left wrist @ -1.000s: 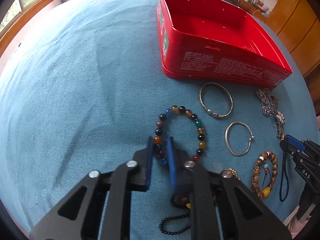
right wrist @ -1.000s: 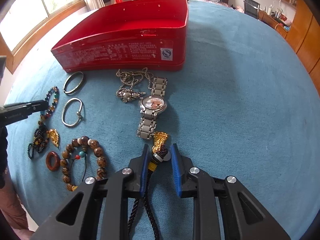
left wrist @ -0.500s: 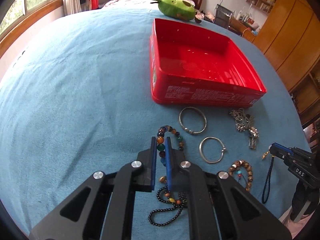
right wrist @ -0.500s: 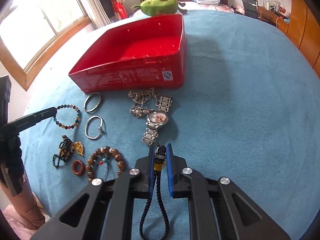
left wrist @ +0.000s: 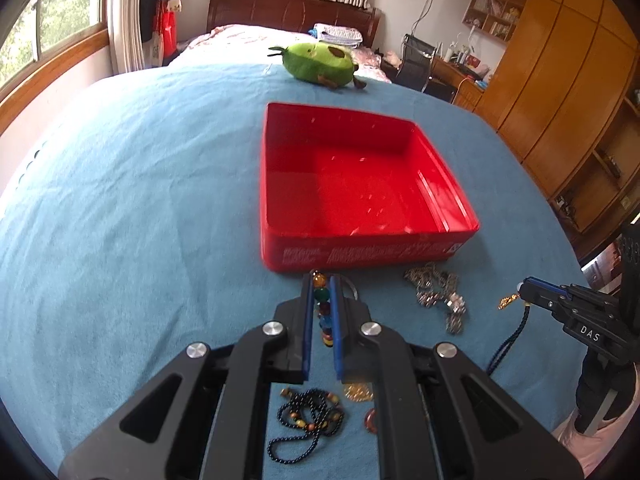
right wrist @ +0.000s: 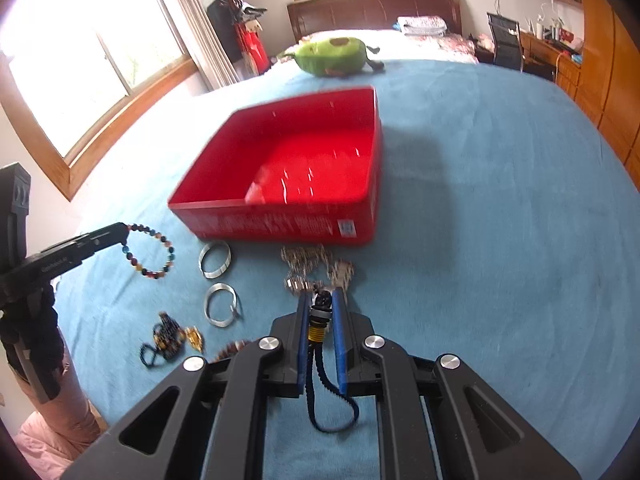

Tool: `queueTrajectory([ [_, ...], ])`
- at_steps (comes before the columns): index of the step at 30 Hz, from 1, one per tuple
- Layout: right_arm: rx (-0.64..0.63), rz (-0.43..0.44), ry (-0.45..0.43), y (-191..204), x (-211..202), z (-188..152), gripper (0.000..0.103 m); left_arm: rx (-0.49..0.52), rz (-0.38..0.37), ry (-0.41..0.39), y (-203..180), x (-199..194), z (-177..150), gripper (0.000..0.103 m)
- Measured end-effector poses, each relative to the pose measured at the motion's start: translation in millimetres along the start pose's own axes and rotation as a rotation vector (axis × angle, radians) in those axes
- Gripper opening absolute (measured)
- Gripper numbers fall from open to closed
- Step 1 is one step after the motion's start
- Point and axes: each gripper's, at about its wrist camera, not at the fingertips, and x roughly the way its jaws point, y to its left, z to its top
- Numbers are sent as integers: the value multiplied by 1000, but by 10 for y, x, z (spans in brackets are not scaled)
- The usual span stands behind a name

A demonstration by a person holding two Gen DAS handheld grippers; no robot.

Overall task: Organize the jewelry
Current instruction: 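Carry both items into the red tin and open both tools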

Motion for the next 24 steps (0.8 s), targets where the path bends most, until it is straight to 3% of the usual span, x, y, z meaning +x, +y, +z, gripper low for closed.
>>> queueTrajectory([
  [7,-32,41,-66,172,-136,653,11,30,-26,-57,-232,-87,494,6],
  [13,-50,63,-113,322,-50,1320,11,29,-42,-69,-330,97,912,6],
  [17,-42,71,-111,301,263,1695,11,30,-38,-66,-343,360,1146,6],
  [24,-6,66,-41,116,1100,1831,11,12,-46,9,-217,1080,1330,6],
])
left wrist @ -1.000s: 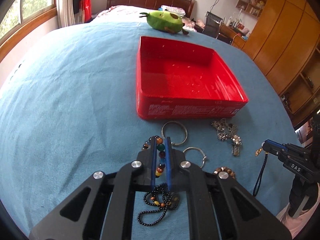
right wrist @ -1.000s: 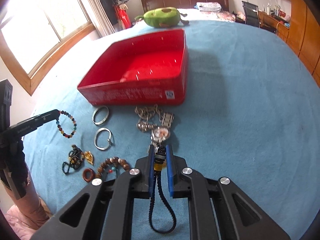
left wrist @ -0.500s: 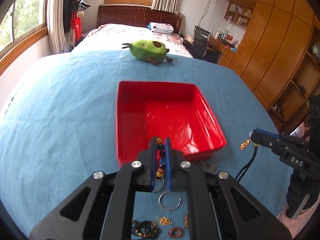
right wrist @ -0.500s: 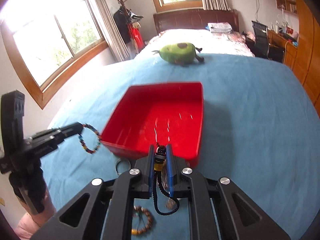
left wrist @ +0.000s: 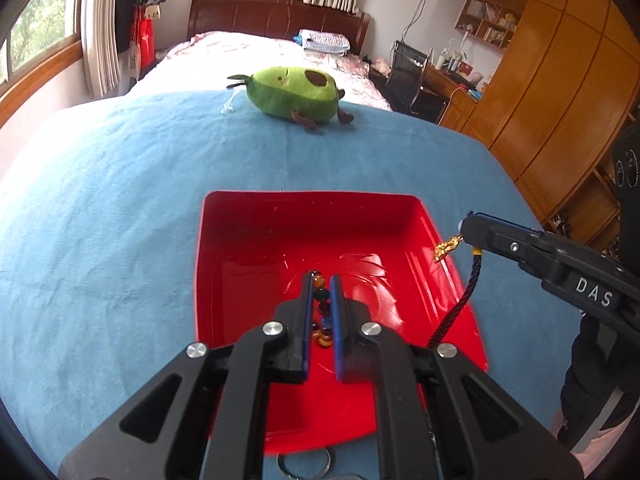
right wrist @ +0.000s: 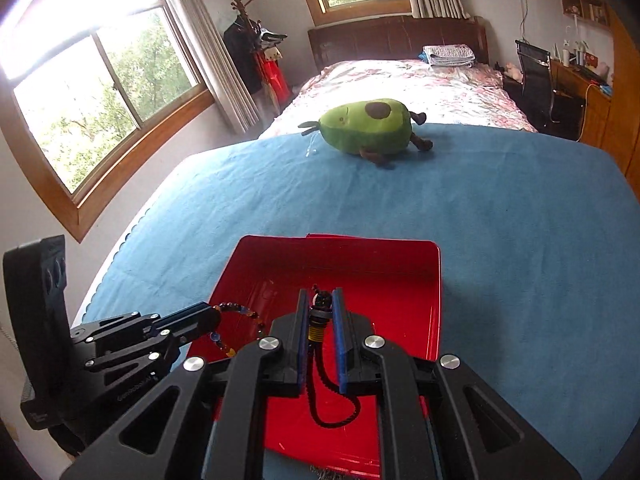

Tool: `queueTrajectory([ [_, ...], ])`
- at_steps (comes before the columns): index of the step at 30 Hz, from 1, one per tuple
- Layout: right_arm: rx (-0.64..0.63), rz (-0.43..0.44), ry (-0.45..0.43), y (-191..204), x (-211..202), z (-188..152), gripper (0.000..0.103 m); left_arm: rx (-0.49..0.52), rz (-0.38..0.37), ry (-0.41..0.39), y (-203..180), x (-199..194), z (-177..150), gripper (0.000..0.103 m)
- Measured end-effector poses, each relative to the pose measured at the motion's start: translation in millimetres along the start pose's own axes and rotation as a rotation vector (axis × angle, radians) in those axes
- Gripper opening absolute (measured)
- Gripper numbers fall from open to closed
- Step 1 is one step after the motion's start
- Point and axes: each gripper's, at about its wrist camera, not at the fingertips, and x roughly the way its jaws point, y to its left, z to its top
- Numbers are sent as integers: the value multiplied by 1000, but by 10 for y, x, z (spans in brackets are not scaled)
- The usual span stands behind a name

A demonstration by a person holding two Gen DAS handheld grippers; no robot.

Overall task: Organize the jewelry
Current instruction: 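Carry both items into the red tin and open both tools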

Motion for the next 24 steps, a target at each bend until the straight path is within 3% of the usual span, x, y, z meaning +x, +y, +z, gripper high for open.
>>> queueTrajectory([
  [6,28,-43,57,-193,499,-168,11,-13,51,72,174,473,29,6],
  [13,39,-71,81,-302,567,-204,11,-18,97,102,269,716,34,7],
  [15,34,-82,80,-301,560,-202,15,-16,102,110,278,753,32,8],
  [16,30,-84,78,-293,545,-198,16,-12,107,109,281,765,33,10],
  [19,27,-82,77,-275,527,-207,17,-26,88,116,297,753,20,27],
  [24,29,-78,73,-262,458,-236,17,-15,89,95,258,647,16,29],
])
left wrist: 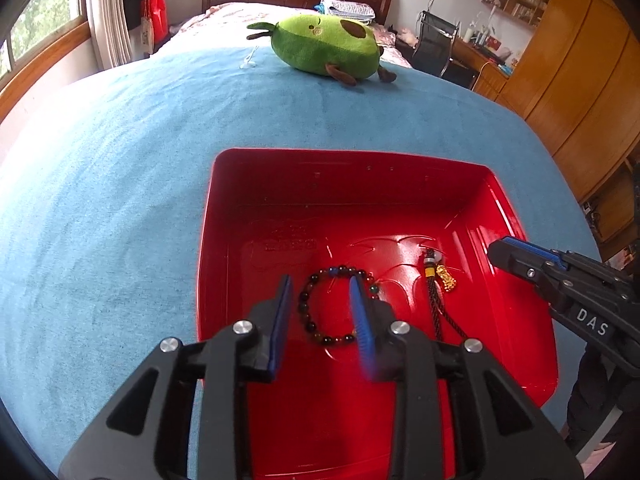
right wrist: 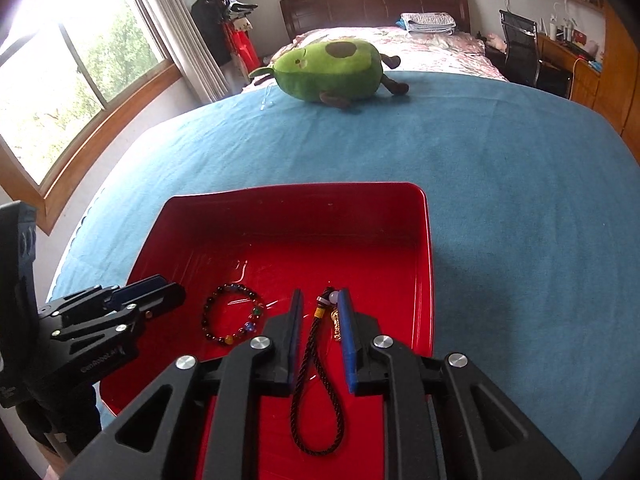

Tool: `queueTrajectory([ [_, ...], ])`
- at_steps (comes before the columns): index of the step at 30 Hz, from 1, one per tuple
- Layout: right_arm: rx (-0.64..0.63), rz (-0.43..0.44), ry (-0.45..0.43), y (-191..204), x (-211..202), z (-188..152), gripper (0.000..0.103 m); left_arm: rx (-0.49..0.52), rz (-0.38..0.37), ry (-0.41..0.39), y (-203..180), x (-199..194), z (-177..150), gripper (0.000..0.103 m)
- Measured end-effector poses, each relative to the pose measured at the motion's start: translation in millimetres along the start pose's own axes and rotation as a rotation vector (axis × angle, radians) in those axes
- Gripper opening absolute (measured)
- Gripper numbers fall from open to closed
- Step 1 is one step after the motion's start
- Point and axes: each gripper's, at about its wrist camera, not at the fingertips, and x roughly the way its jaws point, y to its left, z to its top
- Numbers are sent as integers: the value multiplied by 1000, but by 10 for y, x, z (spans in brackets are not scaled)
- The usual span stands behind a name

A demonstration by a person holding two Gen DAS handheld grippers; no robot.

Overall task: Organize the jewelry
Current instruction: 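Carry both items into the red tin and open both tools, then grasp a silver bangle with left tool while right tool grasps another bangle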

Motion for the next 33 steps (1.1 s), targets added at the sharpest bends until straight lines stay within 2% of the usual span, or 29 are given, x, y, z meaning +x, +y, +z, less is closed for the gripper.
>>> queueTrajectory([
  [3,7,0,-3,-7,-53,-19,17,10,8,-15,-31,-82,-20,31],
  [5,11,0,-8,-17,-98,-24,18,11,12,-19,-42,-123,-28,41],
  [9,22,-8,-36,-30,-285,-70,18,7,18,-46,-77,-320,-85,48],
  [12,22,-14,-55,-40,-465,-171,18,14,24,-71,-107,-524,-182,57],
  [18,4,-34,-85,-68,-882,-522,18,30,65,-97,-108,-892,-525,57],
  [22,-9,-23,-81,-51,-1060,-766,18,34,82,-81,-84,-1032,-840,56],
  [29,-24,22,-62,27,-1204,-1215,18,12,65,-15,22,-1022,-1305,55],
  [33,-21,69,-28,72,-1109,-1403,18,-7,61,21,39,-888,-1463,51],
])
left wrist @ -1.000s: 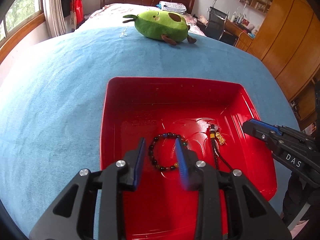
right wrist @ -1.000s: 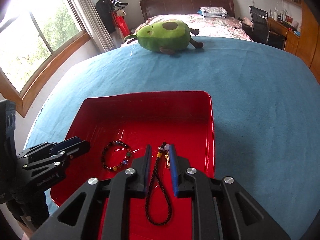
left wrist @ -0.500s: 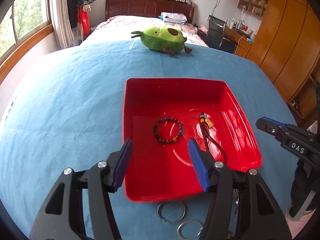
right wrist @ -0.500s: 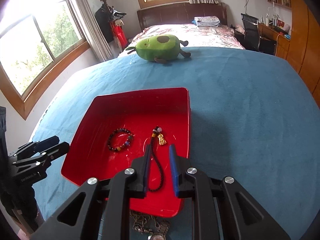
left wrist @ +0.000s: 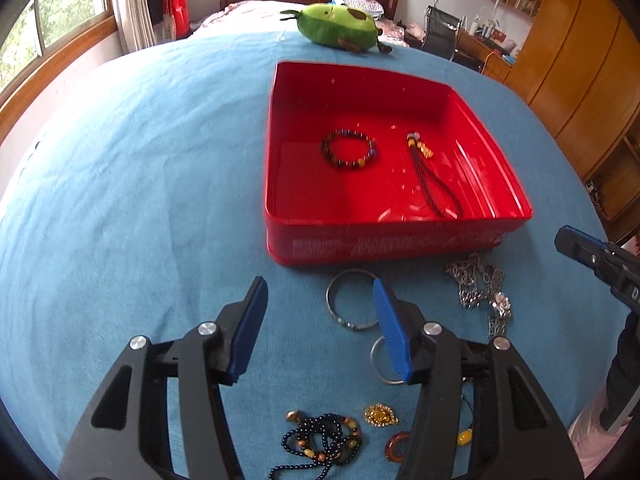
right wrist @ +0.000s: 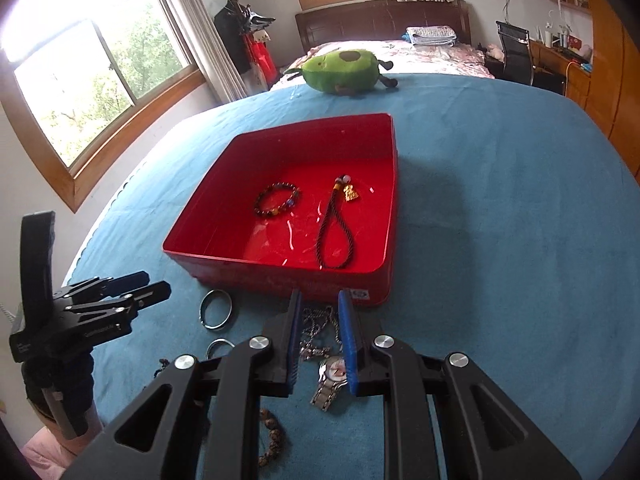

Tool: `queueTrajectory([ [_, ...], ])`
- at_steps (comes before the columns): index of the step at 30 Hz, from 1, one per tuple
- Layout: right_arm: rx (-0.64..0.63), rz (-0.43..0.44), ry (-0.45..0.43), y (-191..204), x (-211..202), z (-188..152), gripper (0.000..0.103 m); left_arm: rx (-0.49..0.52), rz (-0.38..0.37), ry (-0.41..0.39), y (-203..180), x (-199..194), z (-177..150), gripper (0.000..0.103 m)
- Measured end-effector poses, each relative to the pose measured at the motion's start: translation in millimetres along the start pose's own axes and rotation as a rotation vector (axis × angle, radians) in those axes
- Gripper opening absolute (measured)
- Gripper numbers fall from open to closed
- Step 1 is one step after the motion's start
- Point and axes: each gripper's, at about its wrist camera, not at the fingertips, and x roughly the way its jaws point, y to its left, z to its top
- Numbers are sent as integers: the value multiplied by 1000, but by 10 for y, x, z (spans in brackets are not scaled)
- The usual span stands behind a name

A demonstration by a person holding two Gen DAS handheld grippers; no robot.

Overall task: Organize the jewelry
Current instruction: 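Grasp a silver bangle with left tool while right tool grasps another bangle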

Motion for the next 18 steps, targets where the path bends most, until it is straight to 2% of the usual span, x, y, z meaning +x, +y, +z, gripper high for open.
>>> queueTrajectory([
  [12,-102,106,200,471,615,-405,18,-11,2,146,-61,486,-92,36],
  [18,-109,109,249,568,810,-481,18,-13,0,155,-56,540,-95,35],
])
